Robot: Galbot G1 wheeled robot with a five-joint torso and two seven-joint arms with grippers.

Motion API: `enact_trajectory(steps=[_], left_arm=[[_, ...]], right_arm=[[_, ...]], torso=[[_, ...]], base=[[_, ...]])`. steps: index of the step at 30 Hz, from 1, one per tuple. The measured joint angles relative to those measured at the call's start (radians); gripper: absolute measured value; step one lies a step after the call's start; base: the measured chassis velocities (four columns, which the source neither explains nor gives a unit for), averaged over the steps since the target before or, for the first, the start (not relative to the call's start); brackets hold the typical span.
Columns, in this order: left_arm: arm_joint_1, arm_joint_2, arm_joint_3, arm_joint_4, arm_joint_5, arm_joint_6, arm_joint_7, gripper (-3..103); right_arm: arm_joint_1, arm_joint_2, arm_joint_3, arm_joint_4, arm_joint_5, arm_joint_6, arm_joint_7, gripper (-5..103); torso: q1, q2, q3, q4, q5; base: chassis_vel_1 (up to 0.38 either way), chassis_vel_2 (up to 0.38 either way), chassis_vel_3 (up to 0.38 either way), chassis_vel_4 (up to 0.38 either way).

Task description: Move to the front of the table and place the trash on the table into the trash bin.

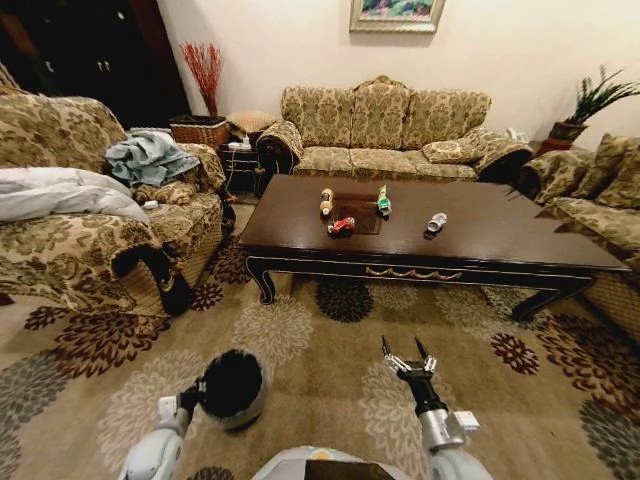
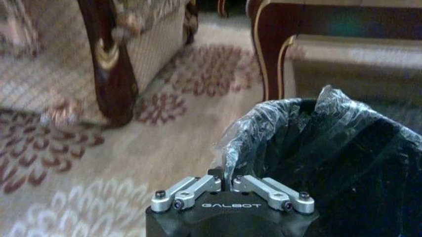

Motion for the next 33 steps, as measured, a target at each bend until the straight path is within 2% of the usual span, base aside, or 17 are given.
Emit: enact_trajectory(steps=[1, 4, 9, 12, 13, 14, 16, 21, 25, 33], left_arm=[[0.000, 0.000, 0.000, 0.000, 0.000, 0.000, 0.000, 4], [0.020, -0.007, -0.008, -0.113, -0.023, 0.014, -0.021, 4], [0.047, -0.008, -0.026, -0.214, -0.007, 0.015, -0.017, 4], [0.062, -0.005, -0.054, -0.282, 0.023, 0.022, 0.005, 4], [0.070, -0.005, -0.087, -0.329, 0.056, 0.038, 0.046, 4], [0.070, -0.005, -0.087, -0.329, 0.056, 0.038, 0.046, 4], [0.073, -0.013, -0.136, -0.401, 0.103, 0.057, 0.098, 4], [0.079, -0.017, -0.180, -0.513, 0.100, 0.077, 0.128, 4], [0.089, -0.028, -0.185, -0.579, 0.059, 0.083, 0.127, 4], [0.104, -0.045, -0.169, -0.626, 0.055, 0.083, 0.136, 4]], right_arm=[[0.000, 0.000, 0.000, 0.000, 0.000, 0.000, 0.000, 100], [-0.001, -0.006, 0.001, 0.019, 0.001, -0.002, 0.012, 100], [0.003, -0.009, 0.001, 0.041, 0.006, 0.009, 0.012, 100], [0.015, -0.003, 0.000, 0.068, -0.007, 0.031, 0.029, 100], [0.019, -0.001, 0.001, 0.087, -0.032, 0.037, 0.030, 100], [0.019, -0.001, 0.001, 0.087, -0.032, 0.037, 0.030, 100], [0.022, -0.004, -0.001, 0.113, -0.055, 0.040, 0.025, 100], [0.015, -0.008, -0.010, 0.172, -0.044, 0.030, 0.012, 100], [0.012, -0.008, -0.013, 0.204, -0.043, 0.012, 0.011, 100], [-0.006, -0.006, -0.011, 0.232, -0.042, -0.001, 0.013, 100]], torso=[[0.000, 0.000, 0.000, 0.0000, 0.0000], [0.000, 0.000, 0.000, 0.0002, 0.0000], [0.000, 0.000, 0.000, 0.0000, -0.0001], [0.000, 0.000, 0.000, 0.0002, -0.0001], [0.000, 0.000, 0.000, 0.0002, -0.0002], [0.000, 0.000, 0.000, 0.0002, -0.0002], [0.000, 0.000, 0.000, 0.0002, -0.0002], [0.000, 0.000, 0.000, 0.0001, 0.0000], [0.000, 0.000, 0.000, 0.0001, -0.0003], [0.000, 0.000, 0.000, 0.0001, -0.0003]], base=[[0.000, 0.000, 0.000, 0.000], [0.000, 0.000, 0.000, 0.000], [0.000, 0.000, 0.000, 0.000], [0.000, 0.000, 0.000, 0.000], [0.000, 0.000, 0.000, 0.000], [0.000, 0.000, 0.000, 0.000], [0.000, 0.000, 0.000, 0.000], [0.000, 0.000, 0.000, 0.000], [0.000, 0.000, 0.000, 0.000], [0.000, 0.000, 0.000, 0.000]])
